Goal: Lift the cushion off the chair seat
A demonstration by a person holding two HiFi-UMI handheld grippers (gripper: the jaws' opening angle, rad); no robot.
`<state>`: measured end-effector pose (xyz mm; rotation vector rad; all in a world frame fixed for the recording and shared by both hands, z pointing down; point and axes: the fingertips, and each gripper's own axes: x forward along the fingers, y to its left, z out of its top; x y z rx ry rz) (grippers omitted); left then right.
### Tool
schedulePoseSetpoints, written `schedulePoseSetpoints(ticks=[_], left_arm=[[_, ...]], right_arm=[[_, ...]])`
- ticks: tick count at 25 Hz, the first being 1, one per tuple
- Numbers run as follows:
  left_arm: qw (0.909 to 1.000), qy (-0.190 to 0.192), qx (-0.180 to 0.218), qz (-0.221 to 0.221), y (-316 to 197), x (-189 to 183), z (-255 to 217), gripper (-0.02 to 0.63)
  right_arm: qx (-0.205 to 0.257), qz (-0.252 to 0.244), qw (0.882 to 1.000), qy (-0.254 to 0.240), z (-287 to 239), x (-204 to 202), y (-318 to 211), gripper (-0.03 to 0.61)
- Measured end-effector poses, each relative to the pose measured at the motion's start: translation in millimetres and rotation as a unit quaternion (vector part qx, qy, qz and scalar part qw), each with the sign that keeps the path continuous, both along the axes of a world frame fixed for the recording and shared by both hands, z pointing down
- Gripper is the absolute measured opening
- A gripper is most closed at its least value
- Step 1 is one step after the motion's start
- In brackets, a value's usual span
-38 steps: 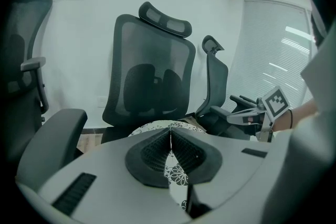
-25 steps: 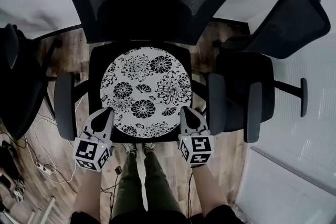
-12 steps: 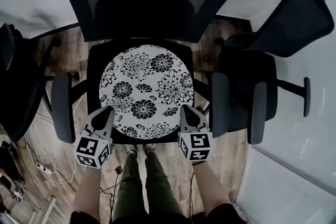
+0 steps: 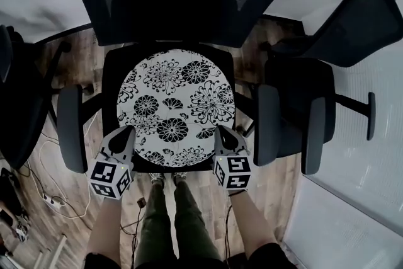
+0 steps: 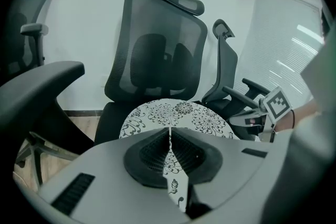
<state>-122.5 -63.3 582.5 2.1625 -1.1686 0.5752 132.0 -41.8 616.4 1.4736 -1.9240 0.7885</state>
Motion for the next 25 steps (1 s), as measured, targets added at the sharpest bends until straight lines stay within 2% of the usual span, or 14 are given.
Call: schedulePoseSetpoints(ticks=[14, 25], left_arm=[[0.9997, -0.004, -0.021, -0.010, 7, -3, 27, 0.012], [0.9986, -0.005, -0.049, -0.020, 11, -5, 48, 0.012]], right_arm=[[-0.024, 0.010, 1.000, 0.012, 27, 14, 10, 0.018], [-0.034, 0.009, 0.999, 0.012, 39, 10, 11, 0.018]])
